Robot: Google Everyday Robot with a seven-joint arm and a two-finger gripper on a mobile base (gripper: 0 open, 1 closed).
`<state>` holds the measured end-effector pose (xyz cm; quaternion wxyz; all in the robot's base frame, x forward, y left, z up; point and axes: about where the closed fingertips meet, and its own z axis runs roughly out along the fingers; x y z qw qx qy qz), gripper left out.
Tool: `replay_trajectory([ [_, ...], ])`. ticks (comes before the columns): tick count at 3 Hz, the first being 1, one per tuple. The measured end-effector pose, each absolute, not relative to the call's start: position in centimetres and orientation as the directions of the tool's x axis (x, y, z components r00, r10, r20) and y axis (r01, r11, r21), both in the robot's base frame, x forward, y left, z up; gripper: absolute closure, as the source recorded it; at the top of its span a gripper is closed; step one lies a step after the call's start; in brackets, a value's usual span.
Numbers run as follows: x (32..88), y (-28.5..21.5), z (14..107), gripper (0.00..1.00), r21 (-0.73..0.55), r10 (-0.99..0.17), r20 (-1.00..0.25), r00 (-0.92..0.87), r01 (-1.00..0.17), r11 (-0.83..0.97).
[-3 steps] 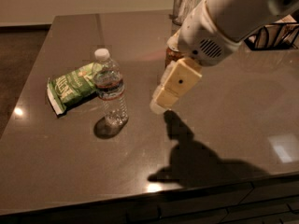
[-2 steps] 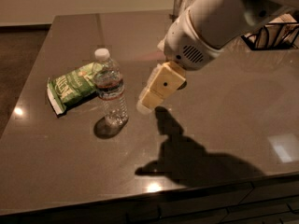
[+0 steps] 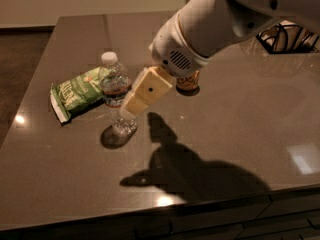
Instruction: Pick water bottle
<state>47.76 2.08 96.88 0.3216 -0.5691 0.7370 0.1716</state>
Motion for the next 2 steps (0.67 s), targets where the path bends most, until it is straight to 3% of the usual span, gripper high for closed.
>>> replay_trajectory([
  [2, 48.4, 6.5, 96.1, 0.0, -0.087, -0.719, -0.683, -0.13, -0.962, 0.257],
])
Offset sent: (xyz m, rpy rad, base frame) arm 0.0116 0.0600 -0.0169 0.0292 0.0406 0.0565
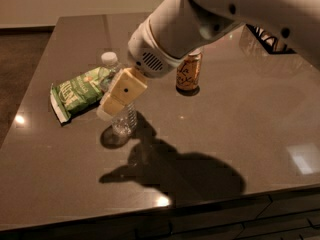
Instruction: Pick water bottle
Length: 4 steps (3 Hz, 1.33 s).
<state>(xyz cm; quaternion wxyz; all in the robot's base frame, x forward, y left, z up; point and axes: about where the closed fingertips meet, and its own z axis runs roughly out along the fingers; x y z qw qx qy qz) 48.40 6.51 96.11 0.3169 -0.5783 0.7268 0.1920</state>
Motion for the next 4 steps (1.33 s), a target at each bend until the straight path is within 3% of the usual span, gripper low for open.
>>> replay_trajectory([
  [1, 48.3, 7.3, 95.7, 0.0, -0.074, -0.716, -0.686, -0.128, -0.967, 0.244],
  [2, 48.0, 8.0, 95.7, 0.18, -0.059, -0.709, -0.694, -0.121, -0.973, 0.223],
  [4, 47.9, 8.4, 95.7, 0.65, -0.025, -0.704, -0.7, -0.123, -0.98, 0.197],
])
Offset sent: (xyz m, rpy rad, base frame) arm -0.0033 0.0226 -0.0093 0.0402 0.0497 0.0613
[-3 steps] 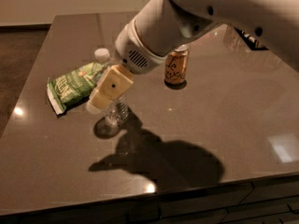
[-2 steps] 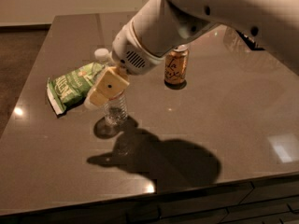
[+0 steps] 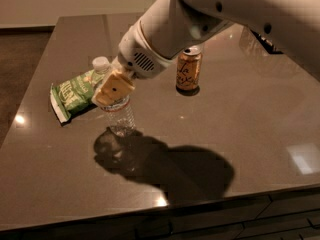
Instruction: Pick water bottle
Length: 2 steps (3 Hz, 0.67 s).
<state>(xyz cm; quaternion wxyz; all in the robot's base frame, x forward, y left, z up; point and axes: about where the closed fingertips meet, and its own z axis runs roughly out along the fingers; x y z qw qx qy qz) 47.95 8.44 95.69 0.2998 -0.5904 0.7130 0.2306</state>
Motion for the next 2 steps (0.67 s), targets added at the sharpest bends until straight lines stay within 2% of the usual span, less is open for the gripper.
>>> replay_trajectory([
  [1, 48.1, 6.8, 97.6, 0.88, 0.024, -0.674, -0.726, -0.135, -0.985, 0.172],
  [2, 47.7, 4.3, 100.9, 1.0, 0.062, -0.633, -0.763, -0.133, -0.989, 0.133],
])
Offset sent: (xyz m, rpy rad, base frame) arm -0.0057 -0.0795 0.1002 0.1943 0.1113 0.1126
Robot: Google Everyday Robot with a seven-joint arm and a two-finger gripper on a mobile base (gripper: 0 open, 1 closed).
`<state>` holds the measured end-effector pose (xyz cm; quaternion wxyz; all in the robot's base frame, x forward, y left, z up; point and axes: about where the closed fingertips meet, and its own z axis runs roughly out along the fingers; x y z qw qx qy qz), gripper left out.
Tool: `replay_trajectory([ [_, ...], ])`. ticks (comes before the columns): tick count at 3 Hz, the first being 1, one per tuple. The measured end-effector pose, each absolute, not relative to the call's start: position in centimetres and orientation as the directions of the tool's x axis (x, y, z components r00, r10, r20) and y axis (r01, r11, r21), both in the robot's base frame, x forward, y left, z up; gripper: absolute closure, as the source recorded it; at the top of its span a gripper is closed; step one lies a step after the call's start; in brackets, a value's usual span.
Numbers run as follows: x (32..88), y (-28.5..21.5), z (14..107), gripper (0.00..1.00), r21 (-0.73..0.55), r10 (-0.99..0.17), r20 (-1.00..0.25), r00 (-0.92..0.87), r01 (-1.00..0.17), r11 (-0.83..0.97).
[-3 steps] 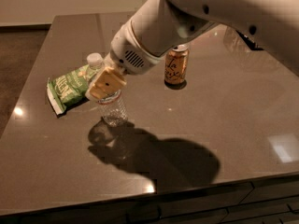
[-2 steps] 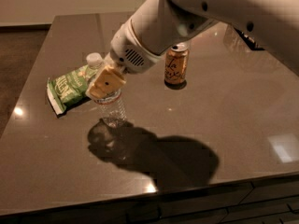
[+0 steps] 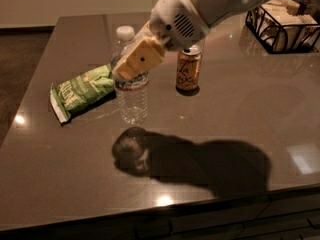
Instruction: Pick water bottle
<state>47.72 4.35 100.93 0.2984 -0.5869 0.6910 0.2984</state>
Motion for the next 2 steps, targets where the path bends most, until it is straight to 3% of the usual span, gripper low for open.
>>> replay_trajectory([
  [2, 46.73, 2.58, 104.33, 1.0, 0.069, -0.604, -0.79, -0.103, -0.994, 0.079],
])
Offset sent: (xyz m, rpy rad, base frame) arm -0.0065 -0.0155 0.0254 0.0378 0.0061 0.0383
